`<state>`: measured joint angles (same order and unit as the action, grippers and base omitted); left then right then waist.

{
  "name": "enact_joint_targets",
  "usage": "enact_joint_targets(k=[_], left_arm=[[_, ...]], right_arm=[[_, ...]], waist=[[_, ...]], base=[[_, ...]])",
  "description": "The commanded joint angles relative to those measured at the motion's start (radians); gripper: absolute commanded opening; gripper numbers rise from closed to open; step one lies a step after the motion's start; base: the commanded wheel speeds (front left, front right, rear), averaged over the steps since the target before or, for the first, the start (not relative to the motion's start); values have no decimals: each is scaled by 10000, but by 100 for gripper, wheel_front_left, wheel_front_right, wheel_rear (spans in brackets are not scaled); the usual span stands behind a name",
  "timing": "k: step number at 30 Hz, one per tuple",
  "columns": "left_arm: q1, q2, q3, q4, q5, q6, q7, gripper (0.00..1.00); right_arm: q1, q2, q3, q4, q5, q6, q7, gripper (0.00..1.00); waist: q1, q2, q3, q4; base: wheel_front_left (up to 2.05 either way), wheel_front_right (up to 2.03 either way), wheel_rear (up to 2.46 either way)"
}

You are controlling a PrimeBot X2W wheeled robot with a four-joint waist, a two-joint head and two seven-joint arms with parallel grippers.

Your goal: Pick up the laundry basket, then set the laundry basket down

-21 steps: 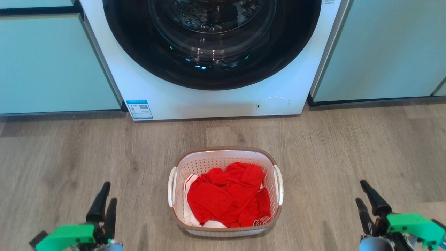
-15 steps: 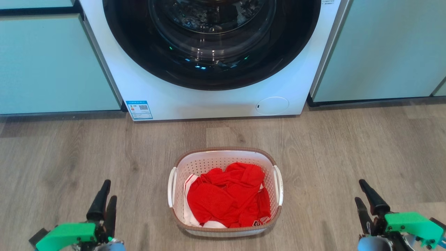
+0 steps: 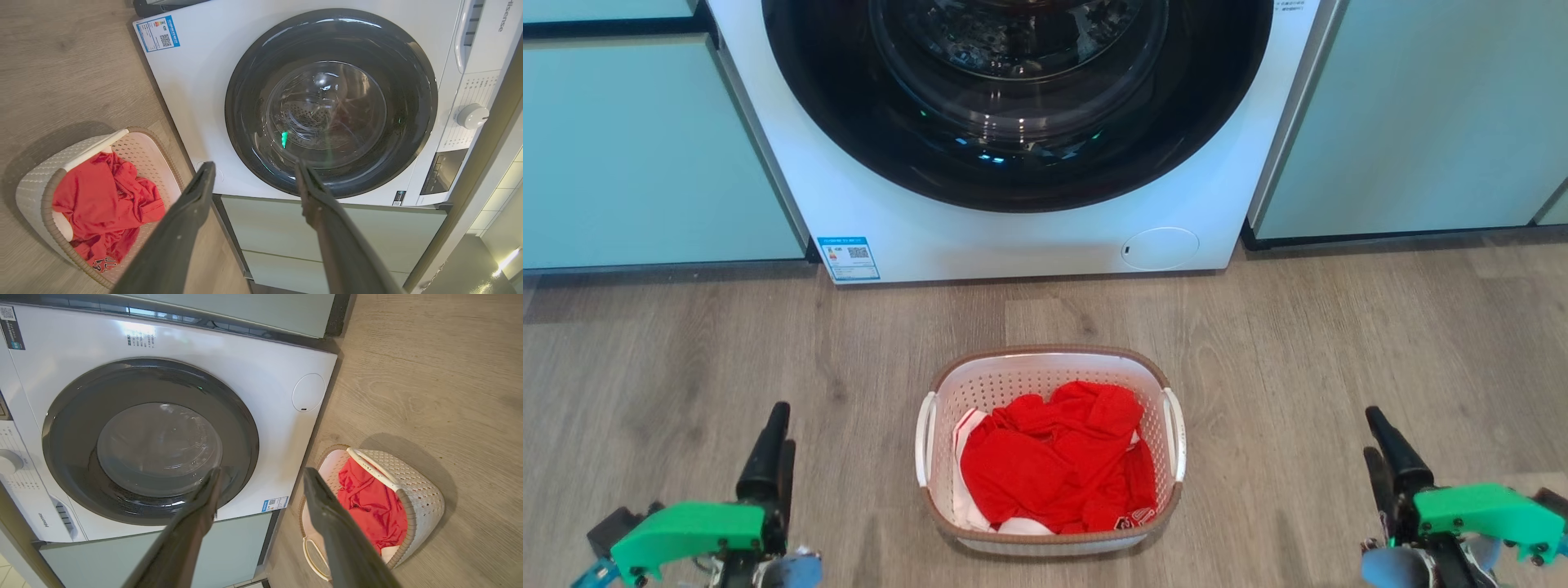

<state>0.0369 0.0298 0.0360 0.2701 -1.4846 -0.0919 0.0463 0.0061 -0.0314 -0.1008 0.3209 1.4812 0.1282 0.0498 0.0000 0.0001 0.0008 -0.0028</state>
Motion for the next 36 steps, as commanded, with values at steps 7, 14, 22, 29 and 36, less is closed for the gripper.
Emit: enact_joint_targets(k=[7,14,22,29,36], left_arm=[[-509,119,-218,-715,1213,195,-261,100],[-538,126,-497,-1029,2871,429,-496,100],[-530,159,-811,-1293,4434,642,-731,100],[-462,273,-1108,-1531,5530,891,-937,100],[-405,423,-1400,-1734,6481,1172,-1142,100]], right_arm=[[-385,-66,144,-712,-1273,6,-304,100],[-367,-76,368,-1077,-2792,7,-539,100],[-345,-86,677,-1396,-4248,9,-773,100],[-315,-95,935,-1601,-5294,10,-978,100],[-276,-104,1110,-1774,-6242,12,-1183,100]], waist=[[0,-1,7,-12],[0,-1,18,-9],[0,-1,25,4],[0,-1,21,-5],[0,-1,8,-25]], base=[[0,0,0],[0,0,0],[0,0,0],[0,0,0],[0,0,0]])
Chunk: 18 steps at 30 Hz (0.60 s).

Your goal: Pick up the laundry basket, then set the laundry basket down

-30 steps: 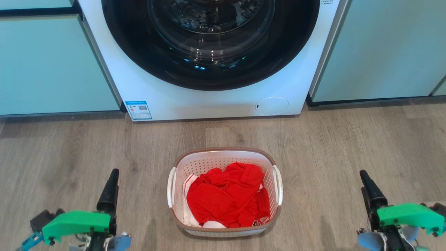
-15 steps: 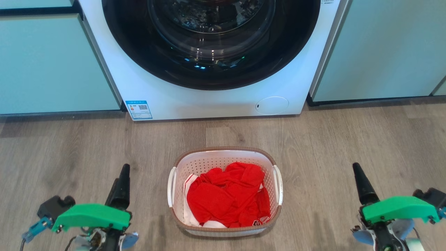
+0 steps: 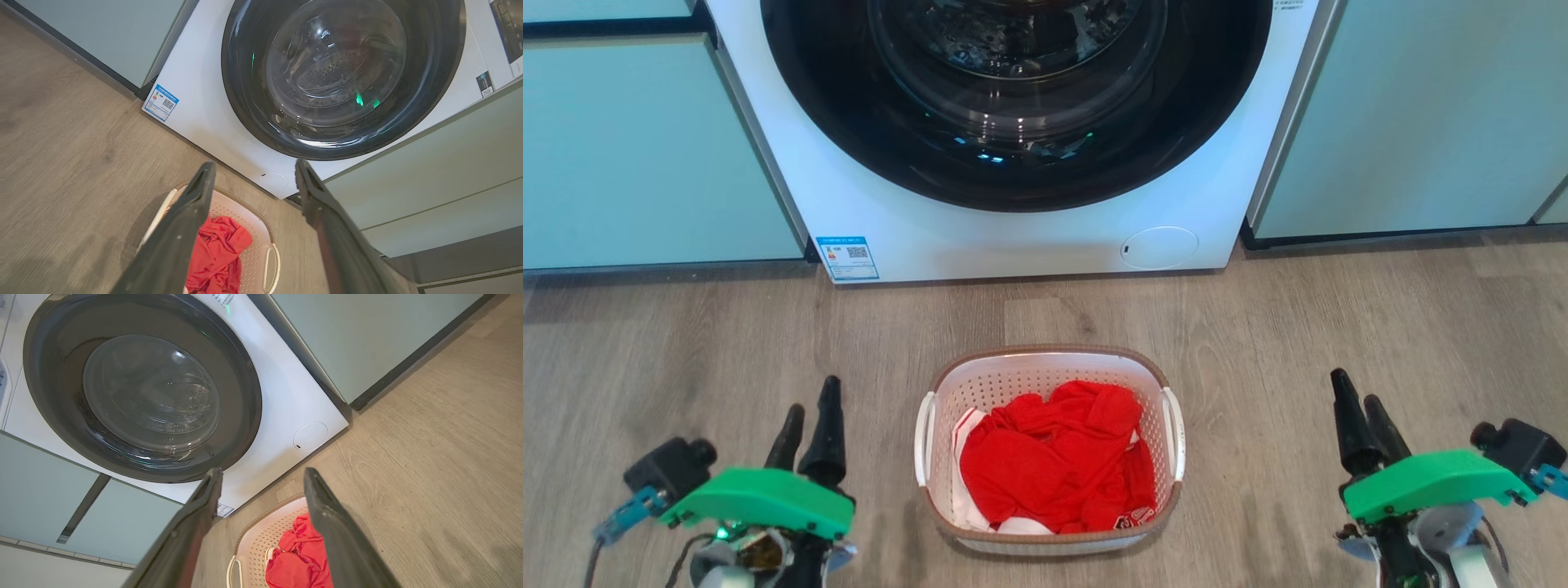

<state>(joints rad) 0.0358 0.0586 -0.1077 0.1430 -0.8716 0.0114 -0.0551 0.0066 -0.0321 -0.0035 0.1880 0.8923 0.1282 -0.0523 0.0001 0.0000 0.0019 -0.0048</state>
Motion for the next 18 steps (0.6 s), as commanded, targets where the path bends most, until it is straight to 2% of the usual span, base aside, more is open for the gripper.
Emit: enact_joint_targets(k=[1,18], left_arm=[[-395,136,36,-463,351,138,-128,100],[-204,409,-406,-757,2272,626,-627,100]], right_arm=[[-281,-97,138,-445,-353,12,-163,100],[-179,-118,462,-843,-2466,15,-660,100]], waist=[[0,0,-2,-6],[0,0,-85,-26]], base=[[0,0,0],[0,0,0]])
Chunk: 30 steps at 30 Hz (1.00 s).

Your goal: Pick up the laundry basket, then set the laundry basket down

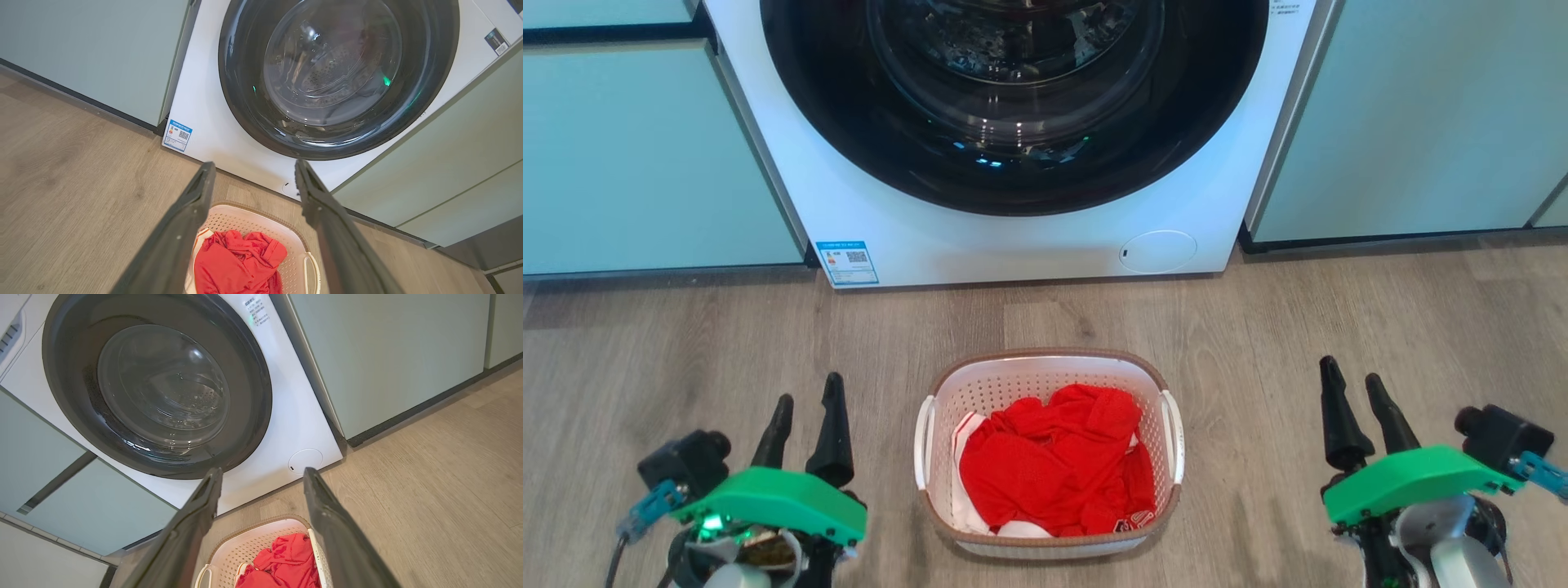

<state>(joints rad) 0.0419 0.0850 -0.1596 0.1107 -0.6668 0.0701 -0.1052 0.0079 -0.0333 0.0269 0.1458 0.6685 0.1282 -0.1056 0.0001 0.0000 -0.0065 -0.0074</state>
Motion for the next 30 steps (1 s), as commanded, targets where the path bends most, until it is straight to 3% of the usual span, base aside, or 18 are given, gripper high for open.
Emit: enact_joint_targets(k=[1,30], left_arm=[[-252,152,96,-454,338,62,-155,100],[58,113,-244,-640,3486,286,-978,100]], right_arm=[[-185,-108,178,-443,-357,15,-156,100],[-63,-144,698,-941,-3923,21,-976,100]], waist=[[0,0,-7,0],[-1,0,-55,-44]], base=[[0,0,0],[0,0,0]])
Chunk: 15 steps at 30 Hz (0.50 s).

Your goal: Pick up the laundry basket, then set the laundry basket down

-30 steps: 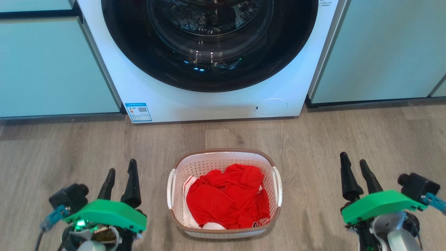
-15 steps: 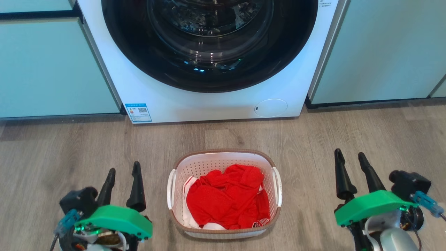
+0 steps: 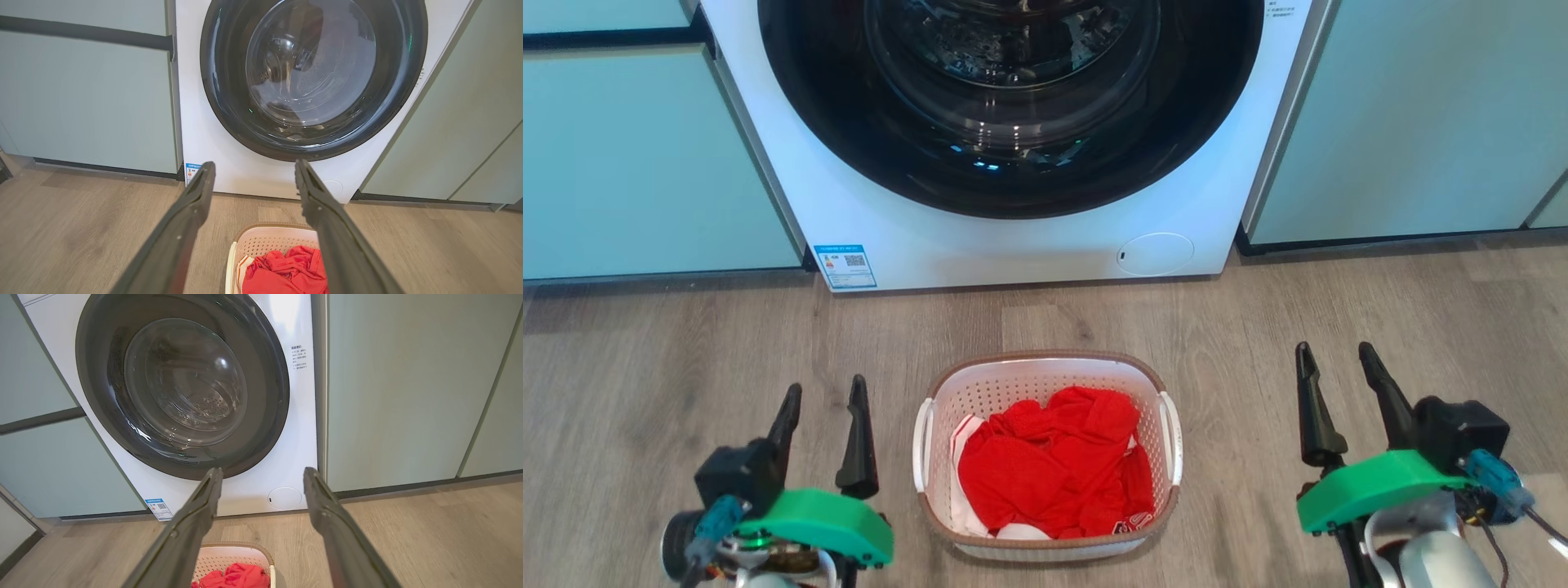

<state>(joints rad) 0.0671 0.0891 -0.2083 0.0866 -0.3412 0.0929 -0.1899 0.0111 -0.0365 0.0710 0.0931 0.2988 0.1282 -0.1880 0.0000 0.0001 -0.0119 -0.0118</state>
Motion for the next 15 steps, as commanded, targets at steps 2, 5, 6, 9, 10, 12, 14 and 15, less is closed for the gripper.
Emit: enact_joint_targets(k=[2,5,6,9,10,12,14,15], left_arm=[[-176,55,224,-410,450,58,-188,100],[-147,20,197,-416,762,46,-276,100],[-138,4,195,-418,850,39,-305,100],[-108,-47,209,-428,1116,27,-394,100],[-98,-60,212,-434,1220,24,-423,100],[-73,-87,217,-446,1425,16,-482,100],[-51,-108,211,-466,1659,10,-540,100],[-43,-117,207,-475,1780,7,-570,100]], right_arm=[[-87,-114,291,-450,-461,22,-209,100],[-73,-118,348,-497,-823,22,-297,100],[-68,-119,364,-511,-939,22,-326,100],[-54,-123,417,-542,-1305,23,-414,100],[-51,-124,435,-553,-1428,23,-443,100],[-46,-126,473,-573,-1668,24,-502,100],[-43,-129,514,-596,-1913,24,-560,100],[-43,-130,535,-608,-2036,24,-589,100]], waist=[[0,-1,-6,-4],[0,-1,-9,-4],[0,-1,-10,-2],[0,-1,-15,3],[0,-1,-16,3],[0,-1,-21,2],[0,-1,-28,-1],[0,-1,-32,-3]], base=[[0,0,0],[0,0,0],[0,0,0],[0,0,0],[0,0,0],[0,0,0],[0,0,0],[0,0,0]])
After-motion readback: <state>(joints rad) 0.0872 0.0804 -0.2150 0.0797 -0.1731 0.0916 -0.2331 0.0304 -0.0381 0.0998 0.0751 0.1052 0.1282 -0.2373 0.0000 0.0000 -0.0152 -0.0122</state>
